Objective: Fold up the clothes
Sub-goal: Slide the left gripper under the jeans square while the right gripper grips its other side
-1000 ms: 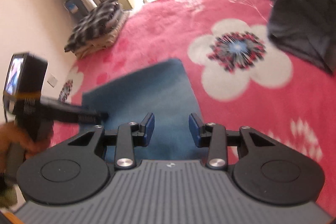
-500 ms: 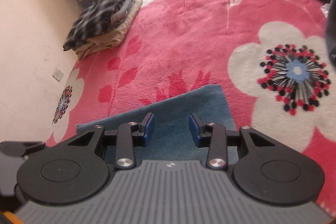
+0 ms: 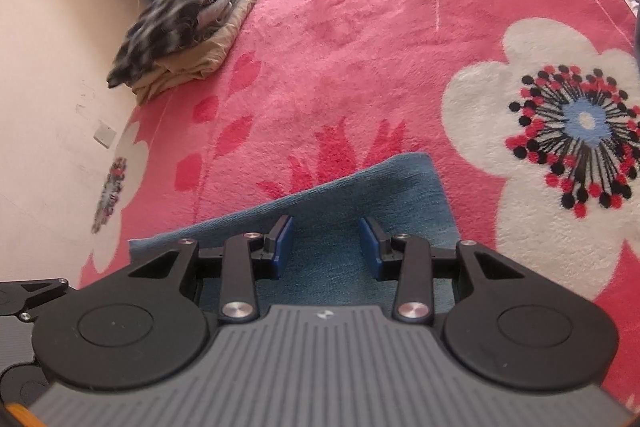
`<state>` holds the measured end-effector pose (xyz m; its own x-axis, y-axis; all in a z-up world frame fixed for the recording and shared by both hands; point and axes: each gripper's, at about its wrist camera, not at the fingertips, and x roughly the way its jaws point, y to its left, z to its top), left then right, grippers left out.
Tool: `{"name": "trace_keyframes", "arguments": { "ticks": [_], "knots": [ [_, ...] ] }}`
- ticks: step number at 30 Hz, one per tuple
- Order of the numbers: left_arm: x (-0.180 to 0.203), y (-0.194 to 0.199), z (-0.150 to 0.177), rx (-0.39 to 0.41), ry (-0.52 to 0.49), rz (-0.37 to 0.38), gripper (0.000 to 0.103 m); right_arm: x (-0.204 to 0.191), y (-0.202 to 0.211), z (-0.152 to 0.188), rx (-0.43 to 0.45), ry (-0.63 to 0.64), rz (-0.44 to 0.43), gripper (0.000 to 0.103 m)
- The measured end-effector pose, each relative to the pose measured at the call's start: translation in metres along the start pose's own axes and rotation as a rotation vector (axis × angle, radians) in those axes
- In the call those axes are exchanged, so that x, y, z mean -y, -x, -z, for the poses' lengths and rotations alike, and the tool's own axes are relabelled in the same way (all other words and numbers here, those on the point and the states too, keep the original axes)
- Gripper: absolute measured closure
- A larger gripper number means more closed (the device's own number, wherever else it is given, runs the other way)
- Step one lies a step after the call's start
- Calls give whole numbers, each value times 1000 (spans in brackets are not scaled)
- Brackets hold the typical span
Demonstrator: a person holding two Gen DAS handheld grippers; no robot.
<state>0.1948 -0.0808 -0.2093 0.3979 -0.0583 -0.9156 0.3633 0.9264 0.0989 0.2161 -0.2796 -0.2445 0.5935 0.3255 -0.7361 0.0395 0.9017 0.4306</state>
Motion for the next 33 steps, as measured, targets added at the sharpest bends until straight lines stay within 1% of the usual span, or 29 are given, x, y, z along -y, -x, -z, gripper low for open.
{"name": "trace_keyframes", "arguments": {
  "ticks": [1, 2, 3, 5, 7, 9, 11, 13, 16, 18, 20, 22, 24, 27, 28, 30, 31, 32, 33],
  "knots": [
    [-9, 8, 5, 33, 18, 13, 39, 2, 6, -1, 9, -1, -12, 66],
    [-20, 16, 10, 63, 38, 28, 33, 6, 15, 0, 22, -3, -31, 62],
    [-31, 20, 15, 81, 62, 48, 31, 11, 25, 1, 32, -9, -54, 60],
    [-53, 21, 28, 84, 113, 99, 24, 28, 42, 6, 33, -31, -100, 49],
    [-72, 9, 38, 37, 172, 171, 24, 50, 52, 14, 12, -74, -134, 44],
    [-89, -7, 49, -4, 248, 258, 24, 73, 56, 22, -16, -133, -151, 42],
    [-102, -23, 55, -24, 318, 370, 24, 98, 56, 30, -42, -221, -171, 41],
    [-108, -37, 59, -22, 356, 455, 24, 120, 53, 39, -62, -313, -214, 39],
    [-115, -58, 58, -28, 396, 544, 24, 143, 39, 49, -108, -411, -295, 34],
    [-116, -71, 55, -39, 415, 590, 24, 149, 24, 53, -151, -440, -339, 33],
    [-116, -80, 49, -46, 404, 618, 24, 150, 9, 52, -180, -447, -390, 31],
    [-114, -87, 42, -46, 379, 640, 24, 146, -4, 46, -193, -442, -445, 29],
    [-110, -93, 34, -45, 363, 654, 23, 142, -18, 37, -205, -433, -499, 28],
    [-104, -100, 23, -34, 358, 672, 23, 130, -39, 21, -228, -398, -533, 27],
    [-102, -102, 20, -31, 358, 676, 21, 127, -45, 16, -233, -387, -543, 25],
    [-99, -103, 20, -28, 360, 686, 20, 120, -54, 8, -244, -365, -562, 24],
    [-99, -102, 21, -29, 359, 694, 20, 119, -53, 8, -249, -355, -569, 24],
    [-101, -100, 24, -38, 356, 710, 23, 119, -51, 9, -256, -349, -579, 25],
    [-103, -98, 28, -59, 354, 732, 25, 120, -48, 11, -272, -349, -590, 25]
  ]
}}
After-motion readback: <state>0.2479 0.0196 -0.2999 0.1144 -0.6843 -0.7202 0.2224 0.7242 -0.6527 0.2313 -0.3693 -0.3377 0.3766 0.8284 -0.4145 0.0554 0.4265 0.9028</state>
